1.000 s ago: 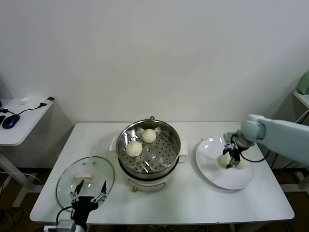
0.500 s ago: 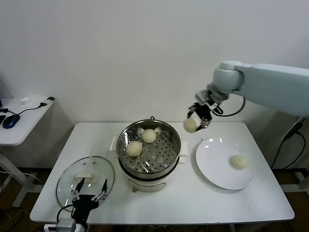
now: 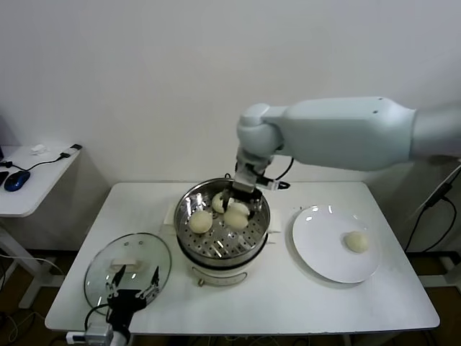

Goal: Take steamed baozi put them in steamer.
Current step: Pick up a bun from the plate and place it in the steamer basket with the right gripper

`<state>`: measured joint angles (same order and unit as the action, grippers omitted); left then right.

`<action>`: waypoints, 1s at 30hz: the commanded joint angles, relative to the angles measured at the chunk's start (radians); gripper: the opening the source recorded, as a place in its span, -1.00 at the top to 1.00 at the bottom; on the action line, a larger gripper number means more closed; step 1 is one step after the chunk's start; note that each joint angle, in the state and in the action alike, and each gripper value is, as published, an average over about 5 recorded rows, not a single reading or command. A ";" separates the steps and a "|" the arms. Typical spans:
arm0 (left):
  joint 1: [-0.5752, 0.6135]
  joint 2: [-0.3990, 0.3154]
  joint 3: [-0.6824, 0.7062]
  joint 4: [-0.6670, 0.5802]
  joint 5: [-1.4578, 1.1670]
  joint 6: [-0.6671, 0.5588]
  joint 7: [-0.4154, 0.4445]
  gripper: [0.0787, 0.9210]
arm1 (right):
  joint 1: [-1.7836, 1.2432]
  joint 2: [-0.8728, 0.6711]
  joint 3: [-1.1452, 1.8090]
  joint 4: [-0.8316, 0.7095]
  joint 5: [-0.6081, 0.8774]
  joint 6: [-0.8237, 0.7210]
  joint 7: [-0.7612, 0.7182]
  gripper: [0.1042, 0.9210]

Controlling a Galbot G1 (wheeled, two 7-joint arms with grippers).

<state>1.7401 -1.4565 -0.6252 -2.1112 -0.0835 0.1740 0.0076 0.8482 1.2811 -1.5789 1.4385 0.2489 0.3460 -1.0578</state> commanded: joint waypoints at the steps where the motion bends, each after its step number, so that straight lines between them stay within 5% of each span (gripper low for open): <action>1: -0.002 0.000 -0.002 0.005 -0.002 0.001 0.000 -0.77 | -0.134 0.138 0.013 -0.073 -0.115 0.110 0.001 -0.34; 18: 0.000 -0.003 -0.002 0.004 -0.006 -0.003 -0.002 -0.77 | -0.223 0.182 0.011 -0.181 -0.149 0.119 0.011 -0.35; 30: 0.006 -0.005 0.001 -0.003 -0.005 -0.008 -0.003 -0.77 | -0.090 0.099 0.056 -0.191 0.001 0.147 -0.052 -0.76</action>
<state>1.7461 -1.4608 -0.6264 -2.1127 -0.0895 0.1662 0.0046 0.6736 1.4291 -1.5454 1.2689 0.1541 0.4726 -1.0546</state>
